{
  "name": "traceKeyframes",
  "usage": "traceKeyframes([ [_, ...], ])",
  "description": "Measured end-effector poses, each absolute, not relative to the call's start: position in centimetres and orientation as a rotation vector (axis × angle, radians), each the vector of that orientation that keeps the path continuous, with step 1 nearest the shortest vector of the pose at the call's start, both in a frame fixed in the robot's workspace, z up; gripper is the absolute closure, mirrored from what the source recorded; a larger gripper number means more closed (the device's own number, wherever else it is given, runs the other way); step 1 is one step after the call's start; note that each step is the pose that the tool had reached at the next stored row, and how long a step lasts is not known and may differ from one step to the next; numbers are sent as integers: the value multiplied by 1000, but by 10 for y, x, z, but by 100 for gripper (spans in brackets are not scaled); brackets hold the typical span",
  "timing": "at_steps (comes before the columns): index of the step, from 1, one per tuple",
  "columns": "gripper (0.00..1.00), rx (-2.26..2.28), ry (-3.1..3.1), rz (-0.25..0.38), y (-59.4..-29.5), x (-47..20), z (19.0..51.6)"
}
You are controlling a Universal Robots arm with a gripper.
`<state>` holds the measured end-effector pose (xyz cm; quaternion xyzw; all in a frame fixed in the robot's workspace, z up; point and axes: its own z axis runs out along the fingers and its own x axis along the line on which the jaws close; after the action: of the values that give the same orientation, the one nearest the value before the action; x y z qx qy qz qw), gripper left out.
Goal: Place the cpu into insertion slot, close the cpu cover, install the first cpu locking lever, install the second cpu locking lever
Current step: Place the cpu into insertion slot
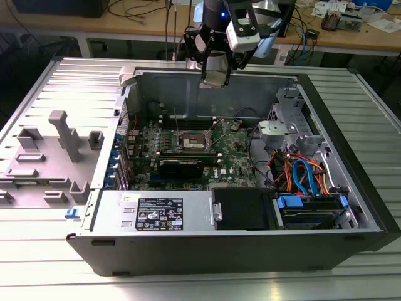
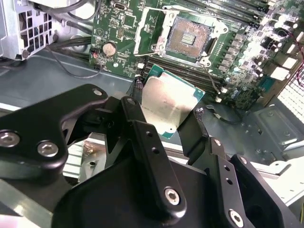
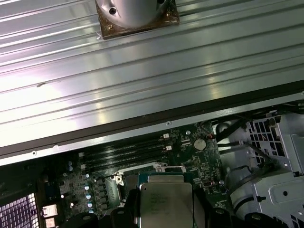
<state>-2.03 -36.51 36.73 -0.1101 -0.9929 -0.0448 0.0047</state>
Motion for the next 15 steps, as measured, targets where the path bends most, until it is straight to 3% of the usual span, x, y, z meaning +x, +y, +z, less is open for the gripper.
traceKeyframes([
  [15,45,-537,-3088,-139,-366,-20,364],
])
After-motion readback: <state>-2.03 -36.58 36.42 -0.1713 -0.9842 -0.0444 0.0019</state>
